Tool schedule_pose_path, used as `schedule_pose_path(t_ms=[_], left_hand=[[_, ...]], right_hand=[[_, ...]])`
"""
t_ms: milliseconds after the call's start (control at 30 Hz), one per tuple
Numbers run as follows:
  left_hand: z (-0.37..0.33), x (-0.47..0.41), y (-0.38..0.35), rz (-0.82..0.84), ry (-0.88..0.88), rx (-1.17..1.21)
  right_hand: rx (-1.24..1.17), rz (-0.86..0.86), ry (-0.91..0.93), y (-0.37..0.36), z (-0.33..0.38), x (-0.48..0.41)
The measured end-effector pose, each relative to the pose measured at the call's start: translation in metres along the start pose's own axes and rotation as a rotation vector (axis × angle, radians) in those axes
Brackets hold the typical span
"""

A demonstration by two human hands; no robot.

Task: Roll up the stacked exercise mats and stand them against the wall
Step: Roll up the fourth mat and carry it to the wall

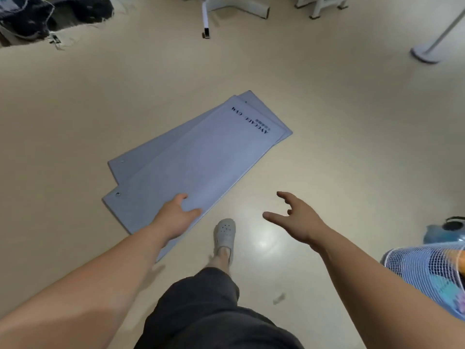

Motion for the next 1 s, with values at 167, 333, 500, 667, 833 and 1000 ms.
schedule_pose_path(t_ms=[167, 333, 500, 667, 833, 1000], left_hand=[[-0.122, -0.106, -0.009, 0.061, -0.024, -0.108], [-0.245, -0.178, -0.006, 0.117, -0.023, -0.248], [-0.372, -0.233, -0.016, 0.129, -0.063, -0.254], [-0.471, -0.303, -0.053, 0.105, -0.016, -0.178], [-0.562, -0.353, -0.082, -0.009, 0.088, -0.03], [-0.628, -0.366, -0.096, -0.08, 0.205, 0.145]], right_hand=[[0.265, 0.013, -0.048, 0.101, -0.004, -0.111], [0.52, 0.104, -0.078, 0.186, 0.003, -0.198], [0.52, 0.101, -0.086, 0.273, -0.004, -0.282], [0.438, 0.083, -0.082, 0.368, -0.047, -0.399], [0.443, 0.16, 0.035, 0.464, -0.062, -0.539], [0.519, 0.364, 0.123, 0.518, -0.035, -0.637]])
Point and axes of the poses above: each hand's wrist, its own x-axis away from the middle knuckle, its own y-axis out of the back of the hand, z = x × y, the point moved 10 cm from there along -x, towards the middle knuckle, and after that the axes turned 9 degrees about y, right-handed, at the moved point
